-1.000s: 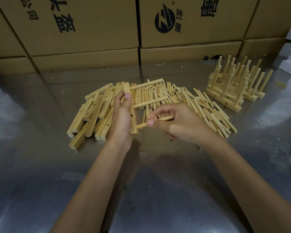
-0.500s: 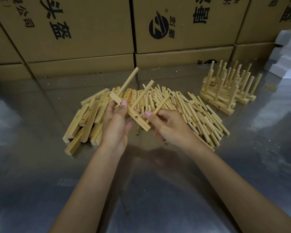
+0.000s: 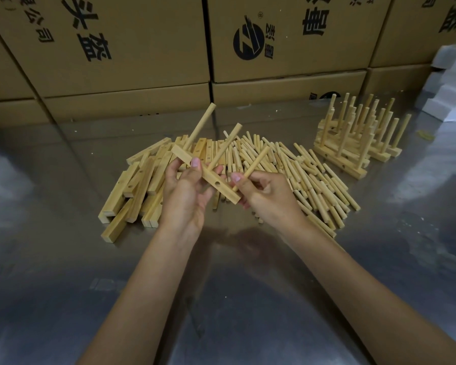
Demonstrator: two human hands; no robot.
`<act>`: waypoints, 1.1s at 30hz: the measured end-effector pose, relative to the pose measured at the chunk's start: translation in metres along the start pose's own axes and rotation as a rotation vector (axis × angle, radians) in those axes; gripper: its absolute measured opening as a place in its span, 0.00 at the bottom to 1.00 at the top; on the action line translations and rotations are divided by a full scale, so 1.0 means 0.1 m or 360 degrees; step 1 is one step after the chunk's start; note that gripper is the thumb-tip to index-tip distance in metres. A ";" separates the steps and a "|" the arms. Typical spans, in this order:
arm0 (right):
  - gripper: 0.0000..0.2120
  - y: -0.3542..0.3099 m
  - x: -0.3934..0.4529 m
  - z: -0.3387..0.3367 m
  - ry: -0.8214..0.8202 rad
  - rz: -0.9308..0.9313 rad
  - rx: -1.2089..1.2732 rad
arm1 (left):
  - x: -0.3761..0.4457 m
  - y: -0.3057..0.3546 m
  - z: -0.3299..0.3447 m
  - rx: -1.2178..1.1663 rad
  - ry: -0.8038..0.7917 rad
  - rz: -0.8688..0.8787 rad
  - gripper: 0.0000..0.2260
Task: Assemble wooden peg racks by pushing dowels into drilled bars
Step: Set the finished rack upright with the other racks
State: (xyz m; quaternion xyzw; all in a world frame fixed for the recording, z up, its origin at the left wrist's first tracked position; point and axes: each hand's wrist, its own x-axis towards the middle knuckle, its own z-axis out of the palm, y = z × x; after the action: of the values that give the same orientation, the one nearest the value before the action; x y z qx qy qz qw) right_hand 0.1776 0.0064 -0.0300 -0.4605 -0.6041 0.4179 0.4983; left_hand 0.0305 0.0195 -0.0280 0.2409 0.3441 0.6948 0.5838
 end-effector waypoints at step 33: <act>0.12 0.42 0.31 -1.79 0.1019 0.0622 -0.0863 | -0.02 -0.12 -0.01 0.0519 -0.0177 -0.0236 0.20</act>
State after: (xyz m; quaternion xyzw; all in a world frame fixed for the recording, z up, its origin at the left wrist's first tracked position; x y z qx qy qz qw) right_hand 0.3579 0.0549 -0.0364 -0.7853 -0.4091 0.1677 0.4333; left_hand 0.0378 0.0181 -0.0372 0.3443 0.4360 0.5705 0.6048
